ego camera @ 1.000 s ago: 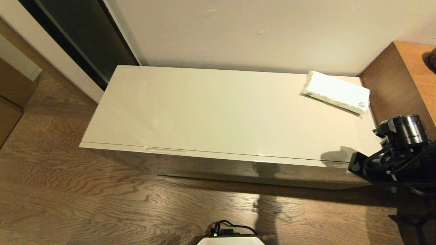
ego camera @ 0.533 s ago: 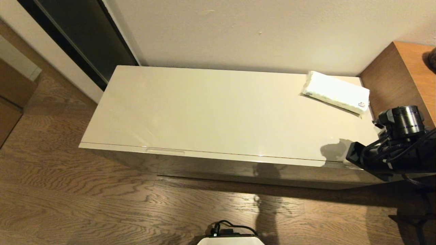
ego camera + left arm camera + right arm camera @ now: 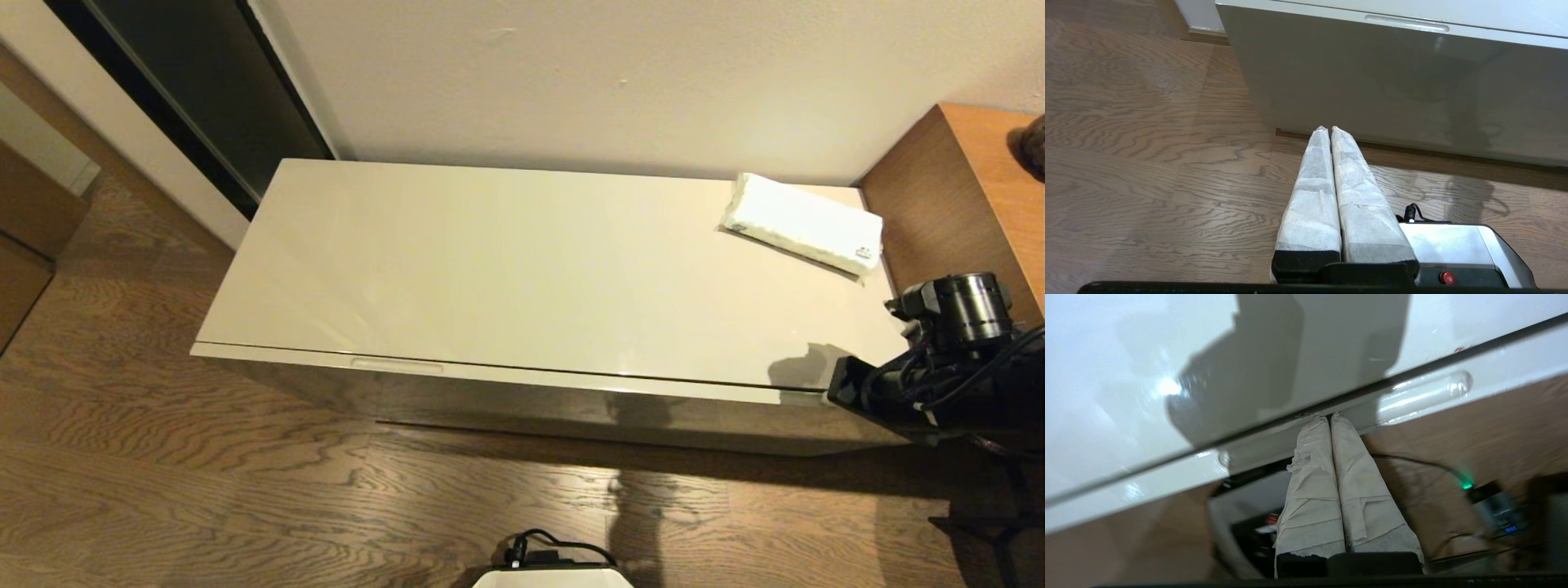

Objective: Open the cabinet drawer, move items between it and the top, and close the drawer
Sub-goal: Open the drawer

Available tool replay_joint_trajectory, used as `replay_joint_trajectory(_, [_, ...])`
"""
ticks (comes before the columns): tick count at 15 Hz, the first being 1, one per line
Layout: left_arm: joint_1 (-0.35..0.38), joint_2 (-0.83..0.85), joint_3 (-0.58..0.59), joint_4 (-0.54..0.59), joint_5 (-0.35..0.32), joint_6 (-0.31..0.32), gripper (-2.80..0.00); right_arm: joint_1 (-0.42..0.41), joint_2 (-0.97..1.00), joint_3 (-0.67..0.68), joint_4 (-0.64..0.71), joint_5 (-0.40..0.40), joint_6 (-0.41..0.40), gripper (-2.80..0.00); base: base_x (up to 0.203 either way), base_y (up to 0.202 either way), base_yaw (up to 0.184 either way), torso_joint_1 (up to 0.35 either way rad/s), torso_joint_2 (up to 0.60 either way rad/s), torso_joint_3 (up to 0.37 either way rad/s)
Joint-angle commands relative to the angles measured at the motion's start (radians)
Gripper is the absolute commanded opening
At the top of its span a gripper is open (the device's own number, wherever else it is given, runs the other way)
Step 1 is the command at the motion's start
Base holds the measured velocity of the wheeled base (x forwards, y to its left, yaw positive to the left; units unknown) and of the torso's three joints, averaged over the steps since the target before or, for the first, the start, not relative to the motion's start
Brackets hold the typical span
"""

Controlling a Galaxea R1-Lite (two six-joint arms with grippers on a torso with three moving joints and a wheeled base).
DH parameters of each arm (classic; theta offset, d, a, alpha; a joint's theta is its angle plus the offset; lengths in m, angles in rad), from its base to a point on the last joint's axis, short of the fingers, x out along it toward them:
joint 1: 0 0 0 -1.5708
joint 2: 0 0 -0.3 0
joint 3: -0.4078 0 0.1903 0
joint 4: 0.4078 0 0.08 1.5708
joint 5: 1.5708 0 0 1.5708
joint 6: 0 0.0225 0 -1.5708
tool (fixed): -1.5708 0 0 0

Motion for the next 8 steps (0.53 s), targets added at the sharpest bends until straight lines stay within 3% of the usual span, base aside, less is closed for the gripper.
replay_joint_trajectory(1, [0.001, 0.000, 0.000, 0.000, 0.000, 0.000, -2.80, -0.001, 0.023, 0.039, 0.025, 0.009, -0.039, -2.80, 0.000, 0.000, 0.000, 0.000, 0.00, 0.000])
replay_joint_trajectory(8, [0.001, 0.000, 0.000, 0.000, 0.000, 0.000, -2.80, 0.000, -0.083, 0.176, 0.026, 0.016, -0.103, -2.80, 0.000, 0.000, 0.000, 0.000, 0.00, 0.000])
